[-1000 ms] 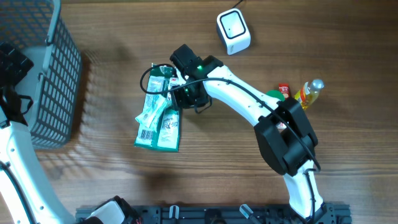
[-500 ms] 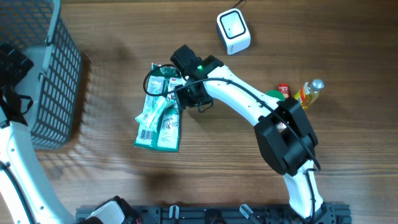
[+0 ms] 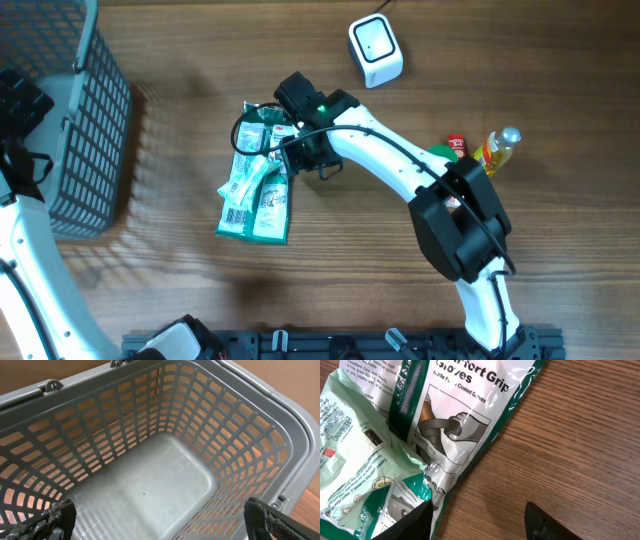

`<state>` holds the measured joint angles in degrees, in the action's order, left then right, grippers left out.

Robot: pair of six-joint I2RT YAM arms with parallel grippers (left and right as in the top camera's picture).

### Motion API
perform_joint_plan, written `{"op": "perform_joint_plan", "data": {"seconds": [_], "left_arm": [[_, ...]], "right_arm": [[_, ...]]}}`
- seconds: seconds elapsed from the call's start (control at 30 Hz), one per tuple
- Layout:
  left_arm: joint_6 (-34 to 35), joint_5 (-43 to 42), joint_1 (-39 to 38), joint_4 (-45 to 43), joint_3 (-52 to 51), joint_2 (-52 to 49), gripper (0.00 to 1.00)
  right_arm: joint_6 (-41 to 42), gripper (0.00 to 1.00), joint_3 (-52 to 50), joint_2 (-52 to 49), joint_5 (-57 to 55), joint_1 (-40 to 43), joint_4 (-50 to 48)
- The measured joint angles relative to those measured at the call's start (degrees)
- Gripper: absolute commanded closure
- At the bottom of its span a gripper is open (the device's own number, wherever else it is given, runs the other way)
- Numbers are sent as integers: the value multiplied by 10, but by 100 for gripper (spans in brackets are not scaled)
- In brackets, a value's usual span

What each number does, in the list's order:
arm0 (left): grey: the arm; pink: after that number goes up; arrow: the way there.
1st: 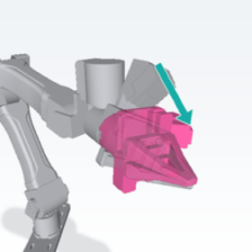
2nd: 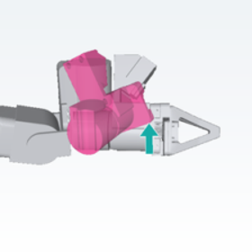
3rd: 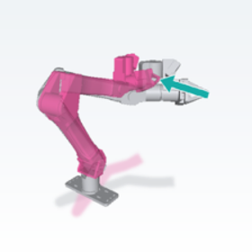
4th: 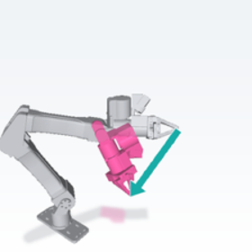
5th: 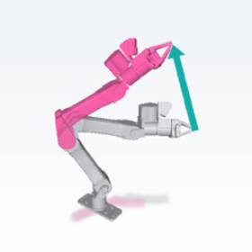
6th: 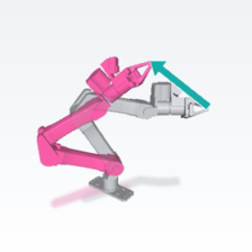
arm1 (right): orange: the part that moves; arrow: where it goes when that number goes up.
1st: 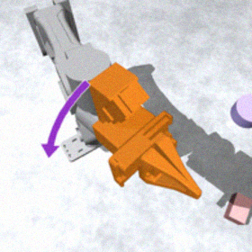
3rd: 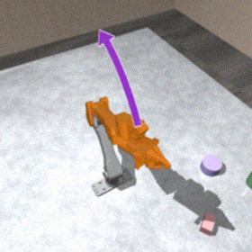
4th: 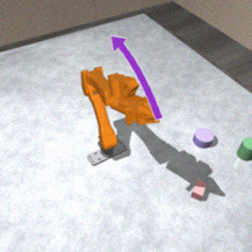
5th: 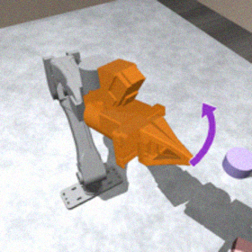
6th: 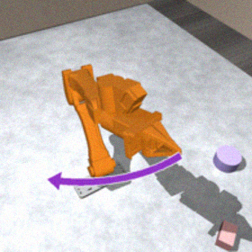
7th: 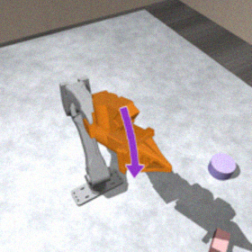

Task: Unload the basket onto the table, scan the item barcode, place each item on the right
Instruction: 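Lift the glove packet with the right gripper, then bring the left gripper in and grasp the glove packet's lower edge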

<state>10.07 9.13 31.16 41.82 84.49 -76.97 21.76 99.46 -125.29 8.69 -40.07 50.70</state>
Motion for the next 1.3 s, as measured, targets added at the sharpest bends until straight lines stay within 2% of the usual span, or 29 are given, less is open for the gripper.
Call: {"op": "perform_joint_plan", "data": {"seconds": [0.3, 0.4, 0.43, 0.47, 0.5, 0.53, 0.57, 0.67, 0.8, 0.87, 0.9, 0.93, 1.0, 1.03, 1.07, 1.1, 1.3], "left_arm": [[0, -19, 0, -3, 0, 0, 0], [11, -125, 1, 25, 0, 0, 0], [15, -179, 1, 31, 0, 0, 6], [17, -220, 1, 35, 0, 0, 41], [21, -259, 1, 43, 0, 0, 70], [22, -298, 1, 55, 0, 0, 90], [27, -337, -2, 70, 0, -1, 96], [40, -395, -23, 128, 0, -1, 96], [50, -388, -89, 207, 0, -8, 96], [61, -345, -137, 229, -6, -13, 96], [71, -318, -161, 233, -16, -14, 96], [80, -299, -176, 235, -25, -15, 96], [100, -258, -211, 236, -54, -21, 96], [110, -238, -227, 236, -69, -28, 96], [121, -220, -240, 234, -88, -39, 96], [133, -202, -246, 231, -101, -49, 96], [147, -184, -256, 205, -154, -130, 96]], "right_arm": [[-7, 44, 0, 0, 17, 5, -11], [-28, 41, 0, 0, 81, 28, -12], [-33, 41, 0, 0, 108, 40, -12], [-37, 41, 0, 0, 130, 50, -11], [-41, 41, 0, 0, 151, 62, -12], [-48, 41, 0, 0, 171, 72, -12], [-57, 38, 0, 0, 194, 84, -11], [-74, 36, 0, 0, 225, 102, -11], [-82, 38, 0, 0, 249, 104, -12], [-82, 47, 0, 0, 269, 103, -17], [-78, 59, 0, 0, 280, 102, -19], [-74, 66, 0, 0, 288, 102, -21], [-49, 71, 0, 0, 303, 100, -35], [-39, 77, 0, 0, 308, 99, -43], [-32, 84, -2, 0, 313, 97, -53], [-23, 96, -8, 0, 318, 90, -64], [-10, 96, -19, 0, 355, 76, -96]]}}
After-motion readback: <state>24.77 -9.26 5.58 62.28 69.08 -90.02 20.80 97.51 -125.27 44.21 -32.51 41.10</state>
